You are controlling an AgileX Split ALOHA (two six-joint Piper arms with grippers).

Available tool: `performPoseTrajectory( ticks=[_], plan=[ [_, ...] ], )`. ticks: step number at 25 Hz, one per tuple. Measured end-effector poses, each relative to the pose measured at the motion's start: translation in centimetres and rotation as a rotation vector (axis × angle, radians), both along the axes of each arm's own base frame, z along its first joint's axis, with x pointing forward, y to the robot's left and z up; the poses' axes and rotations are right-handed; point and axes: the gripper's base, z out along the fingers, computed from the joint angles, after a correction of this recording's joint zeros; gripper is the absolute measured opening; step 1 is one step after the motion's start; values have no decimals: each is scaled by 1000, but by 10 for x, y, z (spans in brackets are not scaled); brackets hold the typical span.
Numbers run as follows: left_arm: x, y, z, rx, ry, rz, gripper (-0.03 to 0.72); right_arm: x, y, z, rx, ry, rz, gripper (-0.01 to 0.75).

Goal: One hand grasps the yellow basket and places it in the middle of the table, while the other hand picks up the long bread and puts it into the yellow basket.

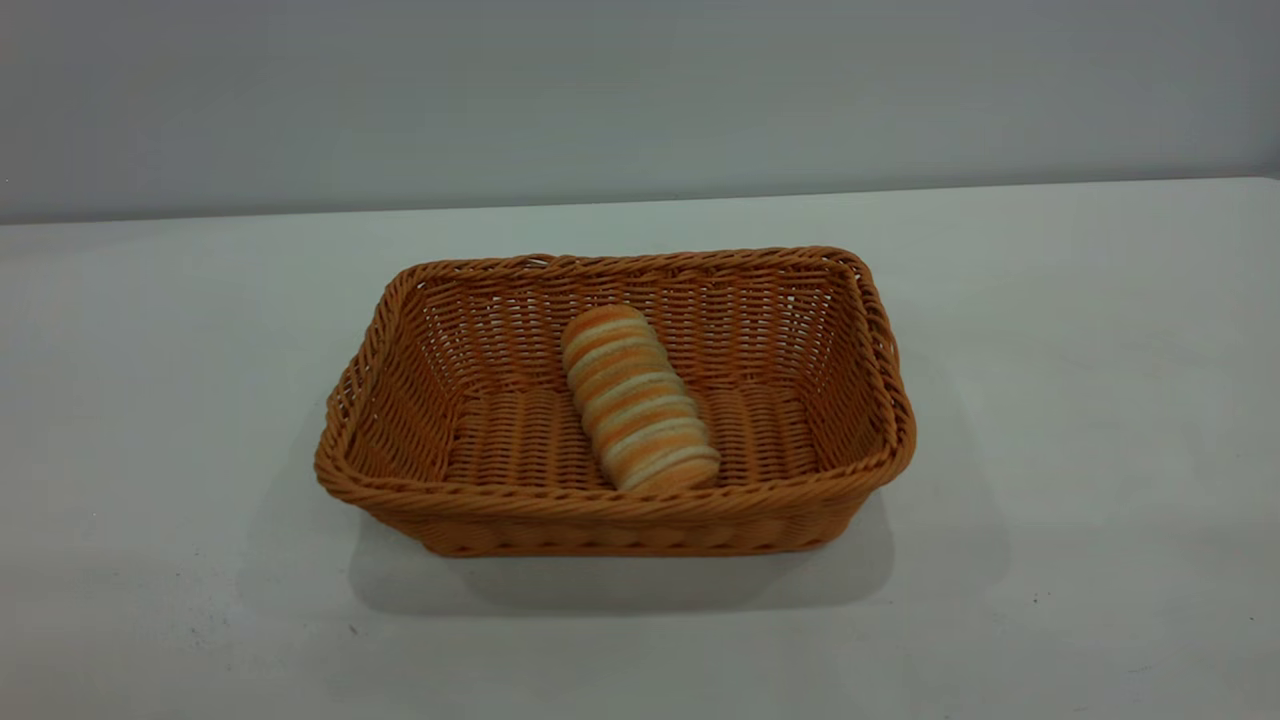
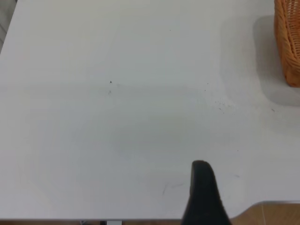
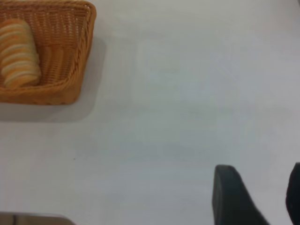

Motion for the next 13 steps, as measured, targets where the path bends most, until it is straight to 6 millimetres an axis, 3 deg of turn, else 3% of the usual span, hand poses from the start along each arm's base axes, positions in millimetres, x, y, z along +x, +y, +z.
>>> performPoseTrajectory(
  ticks=[13],
  plan=[
    [0, 0, 0, 0, -1, 0, 563, 0, 0, 0, 0, 1, 0, 238]
  ],
)
